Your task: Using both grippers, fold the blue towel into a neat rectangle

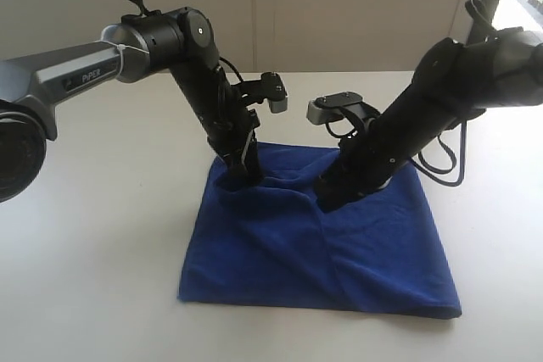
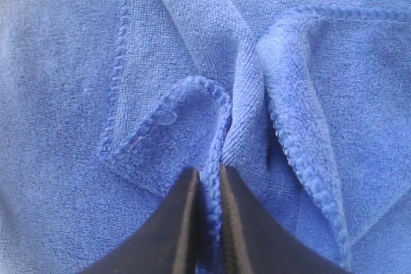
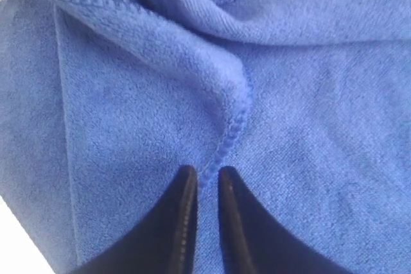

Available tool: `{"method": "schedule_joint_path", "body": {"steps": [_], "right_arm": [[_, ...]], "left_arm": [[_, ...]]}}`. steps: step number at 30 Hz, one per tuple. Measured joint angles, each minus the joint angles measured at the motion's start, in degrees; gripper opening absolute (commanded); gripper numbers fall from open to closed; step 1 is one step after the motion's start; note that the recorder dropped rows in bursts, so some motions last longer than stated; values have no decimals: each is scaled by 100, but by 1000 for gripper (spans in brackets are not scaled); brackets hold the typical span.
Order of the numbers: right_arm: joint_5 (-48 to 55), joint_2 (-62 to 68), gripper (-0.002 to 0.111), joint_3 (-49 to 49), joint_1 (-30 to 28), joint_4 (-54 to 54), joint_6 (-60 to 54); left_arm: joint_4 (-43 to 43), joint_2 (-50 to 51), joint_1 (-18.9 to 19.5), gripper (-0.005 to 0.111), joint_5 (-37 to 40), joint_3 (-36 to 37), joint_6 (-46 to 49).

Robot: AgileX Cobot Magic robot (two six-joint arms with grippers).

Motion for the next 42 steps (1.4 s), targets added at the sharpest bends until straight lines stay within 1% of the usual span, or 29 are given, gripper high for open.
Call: {"method": "schedule_joint_path", "body": {"steps": [9, 11, 13, 14, 15, 17, 19, 20, 22, 27, 32, 42], "right_arm": [[56, 84, 13, 0, 0, 158, -76], [65, 84, 13, 0, 0, 244, -142], [65, 84, 13, 0, 0, 256, -140], [79, 84, 13, 0, 0, 256, -140], [85, 84, 13, 0, 0, 256, -140], [85, 84, 13, 0, 0, 256, -144], [85, 84, 13, 0, 0, 256, -154], [85, 84, 13, 0, 0, 256, -154], [92, 84, 13, 0, 0, 256, -154], [92, 84, 13, 0, 0, 256, -154], [92, 84, 13, 0, 0, 256, -154], [92, 84, 13, 0, 0, 256, -154]], "left_arm": [[-189, 0, 0, 17, -14, 0, -11], [-257, 0, 0, 20, -14, 0, -11], [-240, 0, 0, 51, -30, 0, -11], [-183, 0, 0, 61, -66, 0, -11], [-148, 0, 0, 68, -88, 0, -11], [-144, 0, 0, 67, -131, 0, -11], [-130, 0, 0, 61, -190, 0, -13], [-130, 0, 0, 55, -238, 0, -23], [-82, 0, 0, 53, -307, 0, -23], [274, 0, 0, 52, -332, 0, -37], [727, 0, 0, 52, -332, 0, -309], [730, 0, 0, 47, -397, 0, -411]]}}
